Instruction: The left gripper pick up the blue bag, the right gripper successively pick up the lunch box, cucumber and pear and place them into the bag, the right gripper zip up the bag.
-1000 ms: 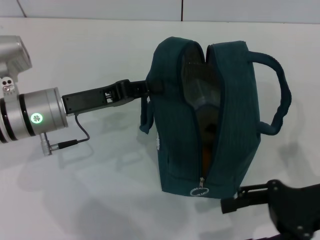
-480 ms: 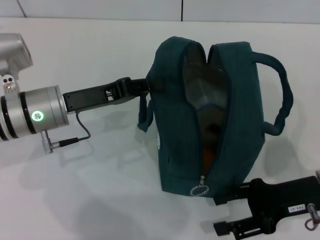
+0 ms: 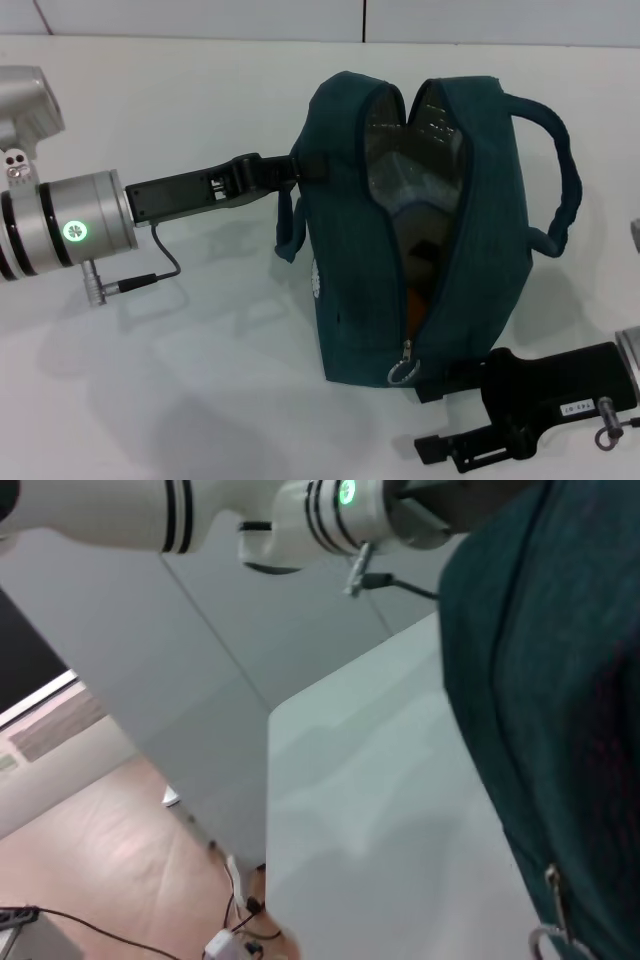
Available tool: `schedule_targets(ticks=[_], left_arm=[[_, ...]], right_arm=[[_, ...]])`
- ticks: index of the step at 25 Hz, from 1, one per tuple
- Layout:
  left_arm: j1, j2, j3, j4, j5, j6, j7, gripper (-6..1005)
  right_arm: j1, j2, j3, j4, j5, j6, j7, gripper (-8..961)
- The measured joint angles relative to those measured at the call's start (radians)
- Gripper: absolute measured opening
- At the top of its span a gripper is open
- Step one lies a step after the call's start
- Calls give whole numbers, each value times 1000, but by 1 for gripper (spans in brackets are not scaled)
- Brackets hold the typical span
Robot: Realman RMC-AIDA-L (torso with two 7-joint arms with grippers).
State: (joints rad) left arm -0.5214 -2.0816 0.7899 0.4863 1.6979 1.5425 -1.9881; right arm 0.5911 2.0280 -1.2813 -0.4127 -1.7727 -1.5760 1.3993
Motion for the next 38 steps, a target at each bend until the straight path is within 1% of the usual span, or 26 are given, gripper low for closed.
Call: schedule_targets(ticks=[5,11,15,18,23,26,28,31,35,38], left_arm=[[4,-1,0,0,0,-5,0,67],[6,-2,0,0,0,-6,0,67],[6,-3,1,0,0,-6,0,67],[4,-3,2,0,0,-6,0,67],[4,-3,1,0,0,-5,0,67],[6,-3,0,0,0,-5,0,67],[8,-3,0,0,0,-5,0,67],[9,-3,0,0,0,-5,1,67],[10,-3,0,0,0,-5,1,67],[8,-3,0,0,0,-5,2,67]], right_arm=[[2,0,-17,1,50,23,-8,657],[-3,0,-23,3,115,33,-62,653],[-3,0,-48,7,161,33,-90,651],[4,0,-75,9,166,34,-93,649],[2,0,-90,10,184,90,-90,646],[6,0,-127,10,191,78,-88,644],[5,0,-130,9,194,80,-87,643],[-4,0,-127,9,222,119,-90,641],[7,0,-177,10,234,130,-94,639],[8,0,-192,10,251,134,-94,637]])
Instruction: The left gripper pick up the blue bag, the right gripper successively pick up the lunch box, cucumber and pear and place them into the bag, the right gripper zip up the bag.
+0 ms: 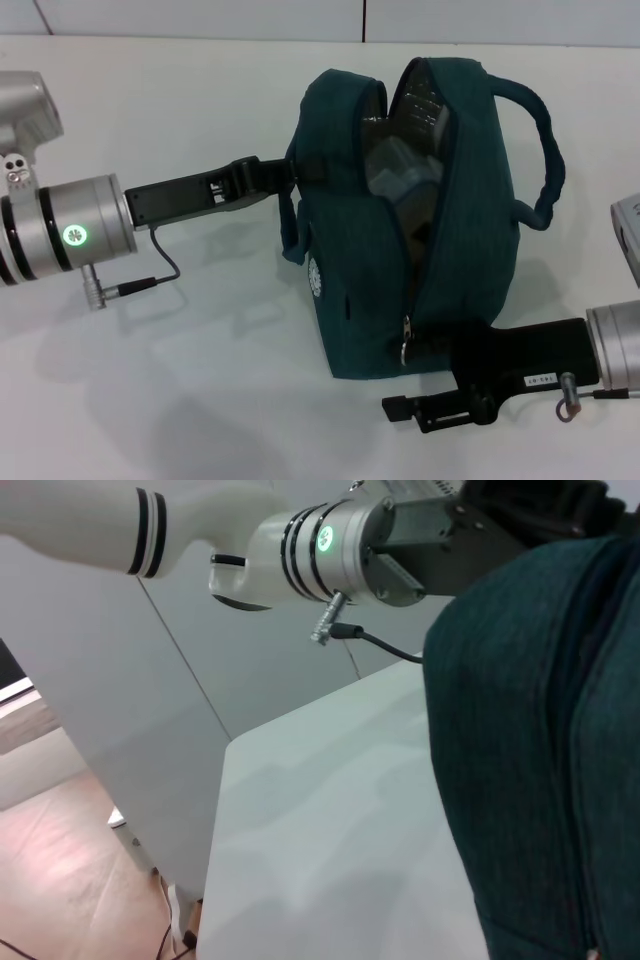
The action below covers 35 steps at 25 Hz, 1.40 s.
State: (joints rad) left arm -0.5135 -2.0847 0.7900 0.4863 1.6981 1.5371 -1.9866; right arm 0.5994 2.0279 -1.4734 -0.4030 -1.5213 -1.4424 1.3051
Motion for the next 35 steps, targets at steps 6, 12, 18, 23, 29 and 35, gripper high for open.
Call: schedule_targets(ticks=[6,12,18,23,29,35], left_arm=[[2,0,0,0,-2,0,1,67],[1,0,0,0,-2,0,3,67],[1,2,0,0,-4,0,11,68],[2,2,0,0,-6,0,13,68],[4,2,-1,0,-6,-1,14,68],[12,6,-2,0,-13,-3,14,67]], right_arm=[[-6,0,-31,1,67,45,0,634],[-3,0,-126,2,171,122,5,594],[-5,0,-205,-3,260,197,6,364],[-8,0,-229,-8,280,217,6,165],[-10,-6,-229,-1,278,180,12,43],[-17,-43,-223,14,272,93,36,45]])
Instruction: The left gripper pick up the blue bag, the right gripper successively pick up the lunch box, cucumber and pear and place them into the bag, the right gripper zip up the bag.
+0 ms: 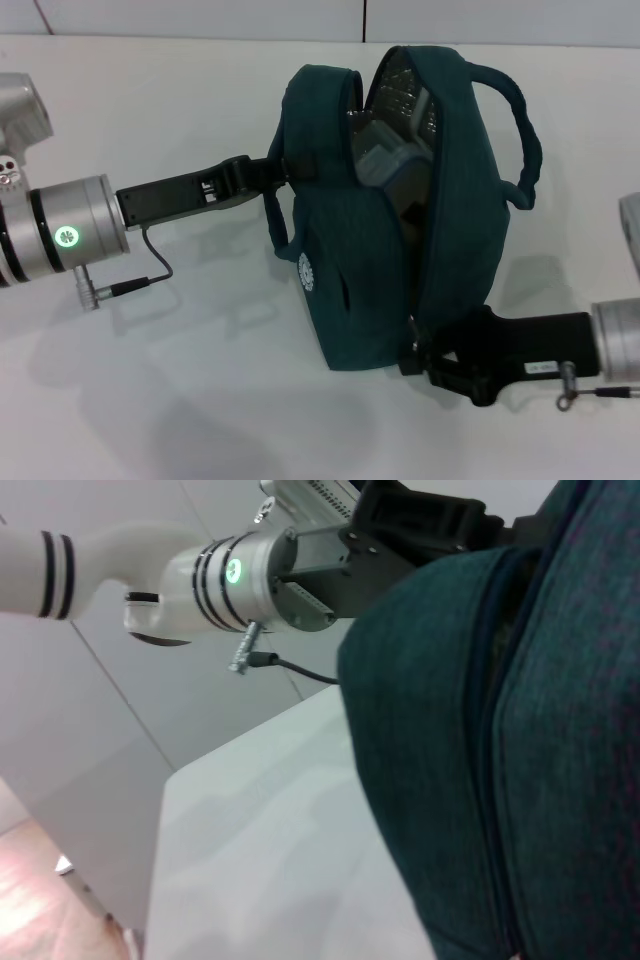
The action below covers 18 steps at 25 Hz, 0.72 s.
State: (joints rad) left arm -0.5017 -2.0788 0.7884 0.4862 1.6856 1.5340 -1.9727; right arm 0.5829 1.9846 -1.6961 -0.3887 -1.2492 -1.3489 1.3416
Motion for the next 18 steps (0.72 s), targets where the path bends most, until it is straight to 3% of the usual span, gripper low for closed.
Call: schedule_targets(ticks=[8,18], left_arm=[[0,0,0,0,-1,-8,0,67],[-1,0,0,0,-2,-12,0,68]], right_arm=[[-28,-50,19,10,1,-93,9,65],[-35,-45,54,13,-2,-129,9,94]])
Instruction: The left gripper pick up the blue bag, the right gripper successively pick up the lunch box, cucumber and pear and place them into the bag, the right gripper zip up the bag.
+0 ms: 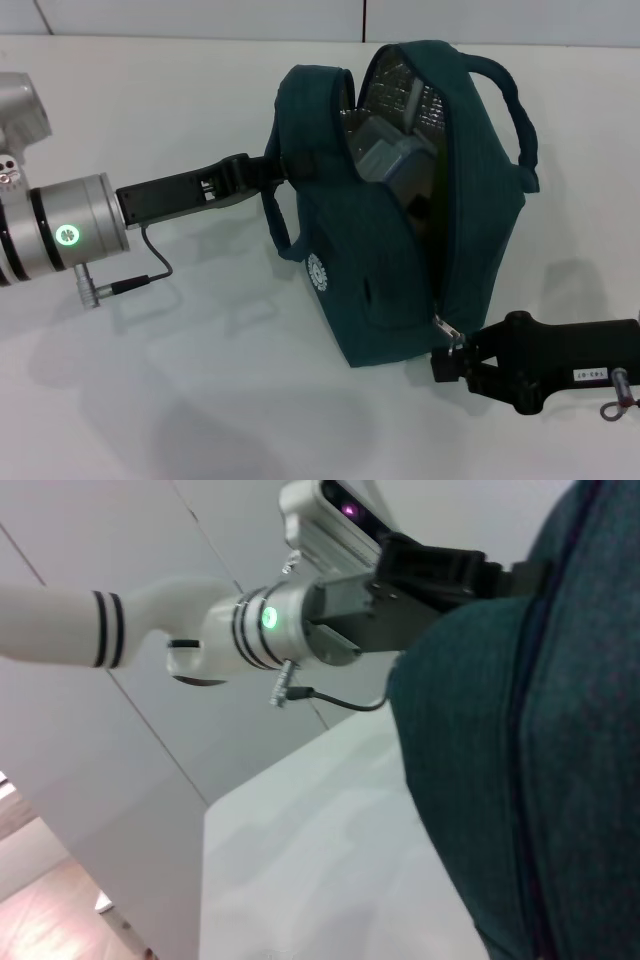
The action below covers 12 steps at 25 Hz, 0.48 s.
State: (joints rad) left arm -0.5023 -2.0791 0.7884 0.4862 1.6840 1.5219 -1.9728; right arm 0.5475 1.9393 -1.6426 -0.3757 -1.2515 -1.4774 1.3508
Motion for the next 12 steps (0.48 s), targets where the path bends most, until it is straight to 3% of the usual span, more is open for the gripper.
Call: schedule_targets(ticks=[12], left_arm=[[1,-3,0,0,0,0,12,68]], right_arm=[[26,22,-1,-4,-74,3,38,129]])
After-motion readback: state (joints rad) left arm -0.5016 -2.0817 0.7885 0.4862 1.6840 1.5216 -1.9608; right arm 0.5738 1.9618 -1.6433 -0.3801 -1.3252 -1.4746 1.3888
